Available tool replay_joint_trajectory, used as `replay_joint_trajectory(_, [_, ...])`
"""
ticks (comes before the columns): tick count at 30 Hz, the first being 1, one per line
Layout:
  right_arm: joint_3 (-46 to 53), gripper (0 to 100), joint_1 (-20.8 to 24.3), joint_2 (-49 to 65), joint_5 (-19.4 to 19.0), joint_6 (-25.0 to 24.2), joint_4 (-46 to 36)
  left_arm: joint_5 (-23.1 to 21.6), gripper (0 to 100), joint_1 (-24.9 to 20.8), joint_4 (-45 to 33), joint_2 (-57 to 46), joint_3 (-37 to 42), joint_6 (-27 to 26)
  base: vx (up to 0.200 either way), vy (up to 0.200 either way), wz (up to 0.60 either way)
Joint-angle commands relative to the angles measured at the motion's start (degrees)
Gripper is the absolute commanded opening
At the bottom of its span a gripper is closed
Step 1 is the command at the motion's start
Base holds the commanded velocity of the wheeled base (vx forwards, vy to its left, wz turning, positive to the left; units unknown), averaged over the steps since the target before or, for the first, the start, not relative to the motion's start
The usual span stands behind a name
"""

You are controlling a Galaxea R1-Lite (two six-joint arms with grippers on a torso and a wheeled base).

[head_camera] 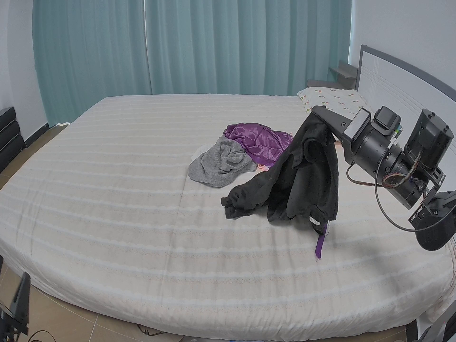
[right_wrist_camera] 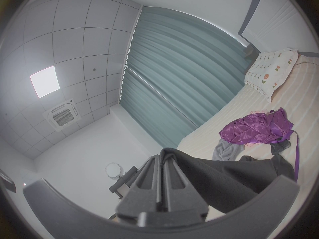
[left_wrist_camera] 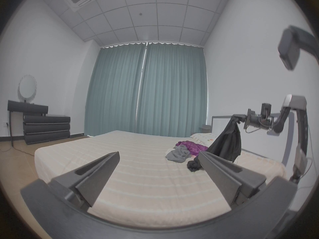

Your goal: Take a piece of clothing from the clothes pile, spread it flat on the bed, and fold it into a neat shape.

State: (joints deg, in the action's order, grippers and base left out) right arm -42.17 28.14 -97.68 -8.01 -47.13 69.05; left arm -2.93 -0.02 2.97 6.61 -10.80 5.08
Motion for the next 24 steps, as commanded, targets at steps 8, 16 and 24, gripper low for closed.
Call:
replay_joint_trajectory(8, [-0.3,0,3.9,4.1,1.5,3.0,-5.1,-8.9,100,-16.5,8.4,49.1,-10.0,7.2,0.0,0.0,0.0])
replay_joint_trajectory(16, [0.7,0,4.3,2.5,2.9,2.9,-8.4,-8.7,100,-23.3,29.4,77.7,-9.2,7.7,0.0,0.0,0.0])
replay_joint_trajectory(24, [1.2,0,4.8,1.7,2.8,1.6,-7.5,-5.3,100,-31.0,52.0,103.3,-10.0,11.3,0.0,0.0,0.0])
